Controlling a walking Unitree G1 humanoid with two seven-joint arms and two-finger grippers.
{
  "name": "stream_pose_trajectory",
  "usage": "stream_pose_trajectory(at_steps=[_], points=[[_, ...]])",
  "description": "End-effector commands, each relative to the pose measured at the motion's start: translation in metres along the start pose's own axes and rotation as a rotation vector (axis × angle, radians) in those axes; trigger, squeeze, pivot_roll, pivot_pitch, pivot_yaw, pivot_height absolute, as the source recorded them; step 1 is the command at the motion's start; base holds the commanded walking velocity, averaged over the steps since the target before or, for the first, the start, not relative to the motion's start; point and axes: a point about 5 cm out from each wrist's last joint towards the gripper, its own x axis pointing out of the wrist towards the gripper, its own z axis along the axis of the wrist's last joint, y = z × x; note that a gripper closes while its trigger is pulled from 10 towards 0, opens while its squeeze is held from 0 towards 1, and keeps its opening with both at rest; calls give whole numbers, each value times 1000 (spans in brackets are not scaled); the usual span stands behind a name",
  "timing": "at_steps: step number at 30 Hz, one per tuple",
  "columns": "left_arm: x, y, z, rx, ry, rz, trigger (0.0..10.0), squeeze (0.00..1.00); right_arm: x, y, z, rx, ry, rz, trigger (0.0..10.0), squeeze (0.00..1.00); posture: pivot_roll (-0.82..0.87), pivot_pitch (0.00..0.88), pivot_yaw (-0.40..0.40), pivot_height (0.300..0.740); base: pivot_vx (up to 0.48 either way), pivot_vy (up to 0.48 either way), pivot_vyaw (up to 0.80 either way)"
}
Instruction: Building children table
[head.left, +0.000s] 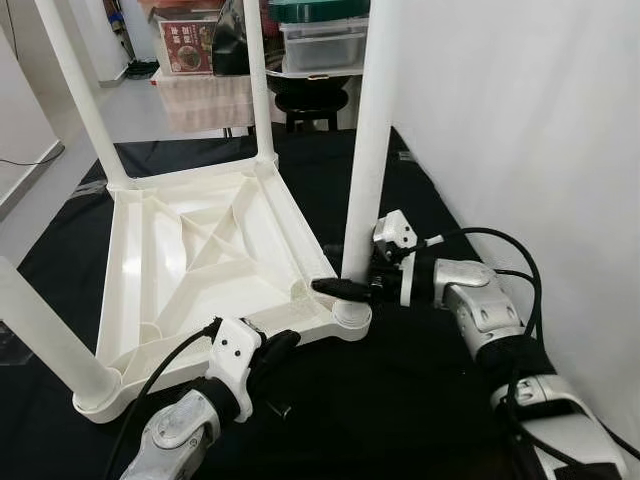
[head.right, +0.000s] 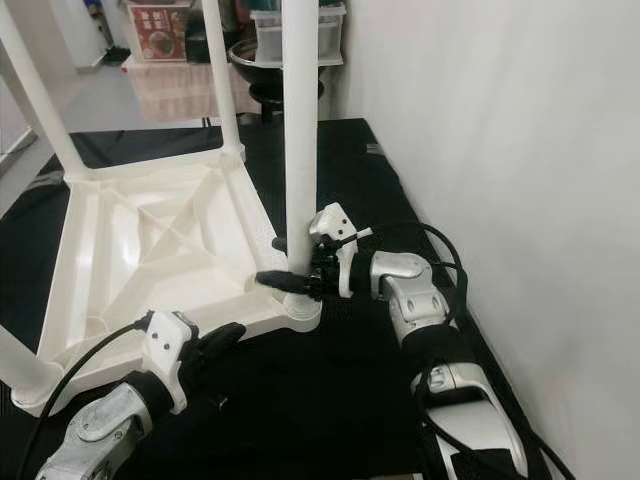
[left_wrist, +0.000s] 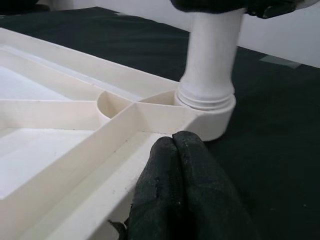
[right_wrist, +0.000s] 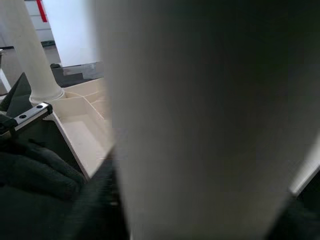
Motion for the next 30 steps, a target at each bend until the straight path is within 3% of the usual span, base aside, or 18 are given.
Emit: stream_pose_trajectory(at_steps=[1, 5, 8, 9, 12, 13, 14, 15, 17, 18, 20, 24, 25, 28, 29, 30], points=[[-1, -1, -2, -6, 12, 0, 10000, 0, 3, 6, -5, 1, 3, 39, 0, 0, -57, 75, -26, 740, 0, 0, 0], [-1, -1, -1, -7, 11, 0, 10000, 0, -4, 8, -12, -5, 8, 21, 0, 0, -64, 80, -21, 740, 0, 0, 0], [-2, 0, -1, -8, 9, -1, 10000, 0, -13, 14, -25, -6, 43, -60, 0, 0, -74, 88, -19, 740, 0, 0, 0], [-2, 2, 0, -8, 9, 0, 10000, 0, -14, 22, -36, 29, 68, -155, 0, 0, -82, 93, -24, 740, 0, 0, 0], [-3, 2, 0, -8, 8, 1, 10000, 0, -15, 28, -43, 54, 85, -223, 0, 0, -82, 93, -24, 740, 0, 0, 0], [-4, 4, 0, -8, 8, 2, 10000, 0, -4, 37, -50, 142, 34, -469, 0, 0, -96, 101, -16, 740, 0, 0, 0], [-4, 4, 0, -8, 8, 2, 10000, 0, -4, 37, -50, 142, 34, -469, 0, 0, -96, 101, -16, 740, 0, 0, 0], [-4, 6, 1, -8, 7, 4, 10000, 0, 7, 57, -61, 222, 45, -604, 0, 0, -104, 104, -6, 740, 0, 0, 0], [-4, 6, 1, -8, 7, 4, 10000, 0, 7, 57, -61, 222, 45, -604, 0, 0, -104, 104, -6, 740, 0, 0, 0], [-4, 9, 0, -8, 8, 5, 10000, 0, 15, 61, -48, 233, -44, -654, 0, 0, -123, 93, 9, 740, 0, 0, 0], [-3, 8, 0, -7, 11, -3, 10000, 0, 16, 59, -53, 263, -19, -625, 0, 0, -96, 96, -7, 740, 0, 0, 0], [-2, 9, 0, 2, 10, 8, 10000, 0, 23, 58, -55, 231, 22, -569, 0, 0, -97, 92, -1, 740, 0, 0, 0], [-2, 9, 1, 3, 7, 16, 10000, 0, 23, 58, -54, 228, 13, -570, 588, 0, -94, 91, -8, 740, 0, 0, 0], [-2, 9, 1, 5, 5, 22, 10000, 0, 19, 60, -51, 240, 8, -600, 588, 0, -94, 91, -8, 740, 0, 0, 0], [-2, 9, 1, 4, 6, 19, 10000, 0, 18, 59, -46, 241, -12, -591, 10000, 16, -95, 89, -4, 740, 0, 0, 0], [-2, 9, 1, 4, 6, 18, 10000, 0, 17, 58, -43, 242, -26, -585, 10000, 16, -94, 88, -4, 740, 0, 0, 0]])
